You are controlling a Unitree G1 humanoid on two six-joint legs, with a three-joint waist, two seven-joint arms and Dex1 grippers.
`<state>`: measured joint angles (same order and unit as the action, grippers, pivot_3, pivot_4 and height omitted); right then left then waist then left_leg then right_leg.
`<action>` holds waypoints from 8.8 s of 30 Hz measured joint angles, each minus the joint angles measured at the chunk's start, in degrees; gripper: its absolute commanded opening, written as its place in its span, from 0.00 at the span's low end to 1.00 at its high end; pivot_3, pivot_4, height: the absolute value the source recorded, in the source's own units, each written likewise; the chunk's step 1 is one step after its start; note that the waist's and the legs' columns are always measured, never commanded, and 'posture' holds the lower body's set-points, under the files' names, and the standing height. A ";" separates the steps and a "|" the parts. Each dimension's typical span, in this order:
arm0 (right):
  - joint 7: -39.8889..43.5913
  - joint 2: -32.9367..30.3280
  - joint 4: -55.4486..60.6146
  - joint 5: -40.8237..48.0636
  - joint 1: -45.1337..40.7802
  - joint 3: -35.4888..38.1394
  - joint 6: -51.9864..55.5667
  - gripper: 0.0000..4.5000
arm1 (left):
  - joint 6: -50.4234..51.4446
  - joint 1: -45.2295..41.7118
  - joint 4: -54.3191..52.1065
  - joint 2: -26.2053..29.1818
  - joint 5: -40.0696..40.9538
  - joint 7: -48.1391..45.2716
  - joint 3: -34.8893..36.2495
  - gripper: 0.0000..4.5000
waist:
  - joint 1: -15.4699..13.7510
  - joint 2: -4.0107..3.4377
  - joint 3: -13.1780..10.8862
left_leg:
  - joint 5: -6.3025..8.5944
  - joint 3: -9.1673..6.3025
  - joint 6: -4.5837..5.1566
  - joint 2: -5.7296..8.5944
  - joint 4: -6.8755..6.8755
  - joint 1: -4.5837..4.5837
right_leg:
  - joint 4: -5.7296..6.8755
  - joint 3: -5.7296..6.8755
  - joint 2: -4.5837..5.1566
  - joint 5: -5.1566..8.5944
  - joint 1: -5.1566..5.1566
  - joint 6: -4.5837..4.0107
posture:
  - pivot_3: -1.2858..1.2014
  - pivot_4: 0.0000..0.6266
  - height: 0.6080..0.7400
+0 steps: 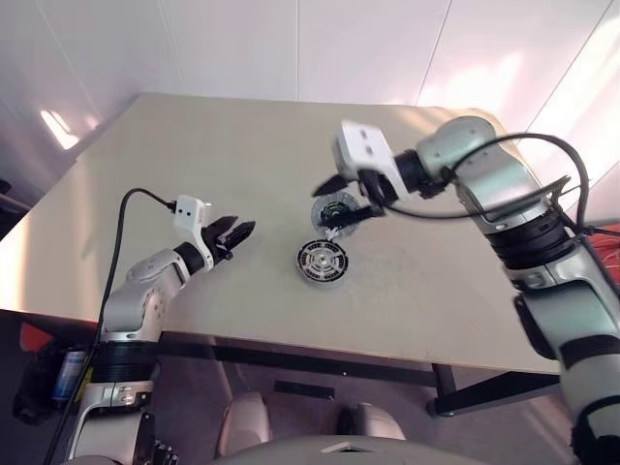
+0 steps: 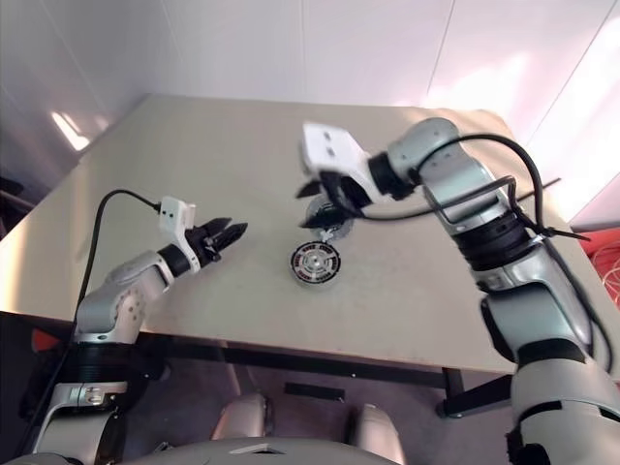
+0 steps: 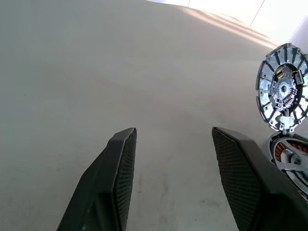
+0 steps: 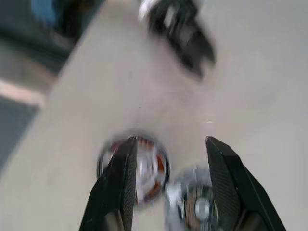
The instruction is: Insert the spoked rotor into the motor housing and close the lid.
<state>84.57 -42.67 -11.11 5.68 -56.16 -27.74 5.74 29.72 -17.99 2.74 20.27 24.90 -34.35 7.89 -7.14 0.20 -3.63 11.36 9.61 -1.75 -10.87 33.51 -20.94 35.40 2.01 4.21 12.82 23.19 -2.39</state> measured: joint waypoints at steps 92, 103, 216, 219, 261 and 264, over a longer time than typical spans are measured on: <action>-0.31 12.75 4.58 -5.93 3.50 -10.84 43.15 0.00 | -0.29 1.94 -1.74 -1.63 -0.92 1.14 -1.69 0.59 | 1.89 -0.04 -0.06 | 0.38 0.01 0.74 -0.48 1.21 -0.11 | 0.52 0.15 -0.08 -0.23 -0.01 -0.27 | 0.52 0.00 1.00; -10.98 22.23 -6.45 -5.25 -1.82 -9.36 50.62 0.00 | 0.22 3.04 -3.29 -1.39 -0.81 2.24 -1.24 0.59 | 1.79 -0.04 -0.06 | 0.13 -0.26 0.32 -0.49 1.10 0.06 | 0.52 0.14 -0.07 -0.28 -0.10 -0.27 | 0.52 0.00 1.00; -41.41 30.83 -5.30 4.37 20.98 12.09 24.82 0.00 | 2.62 -5.78 5.37 4.61 -2.24 -4.12 -1.04 0.59 | 1.73 -0.10 -0.03 | -0.05 0.04 0.12 -0.26 0.69 0.11 | 0.29 0.16 -0.01 -0.34 -0.14 -0.24 | 0.52 0.00 1.00; -41.60 31.70 -7.81 3.73 20.90 12.13 21.35 0.00 | 3.14 -5.79 5.34 4.68 -2.23 -4.12 -1.04 0.59 | 1.76 -0.09 -0.03 | -0.05 0.04 0.12 -0.26 0.69 0.17 | 0.30 0.15 -0.01 -0.34 -0.19 -0.24 | 0.52 0.00 1.00; -31.22 26.97 0.60 5.10 33.24 15.26 -1.96 1.00 | 2.03 -9.48 9.84 2.53 -3.57 -7.76 -4.08 0.59 | 1.74 -0.08 -0.04 | 0.01 0.04 0.23 -0.25 0.66 -0.02 | 0.15 0.17 -0.01 -0.33 -0.10 -0.24 | 0.52 0.00 1.00; -31.51 27.18 0.60 5.01 33.92 15.05 -0.91 1.00 | 2.05 -9.07 9.83 2.84 -3.57 -7.67 -4.04 0.59 | 1.75 -0.08 -0.04 | 0.01 0.04 0.22 -0.26 0.66 -0.01 | 0.14 0.17 -0.01 -0.33 -0.10 -0.24 | 0.52 0.00 1.00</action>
<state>53.06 -15.50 -10.51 10.69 -22.24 -12.69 4.83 31.78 -27.06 12.57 23.11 21.32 -42.02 3.85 -5.40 0.12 -3.67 11.36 9.65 -1.52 -11.13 34.17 -20.96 35.54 2.18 4.20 12.49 23.09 -2.62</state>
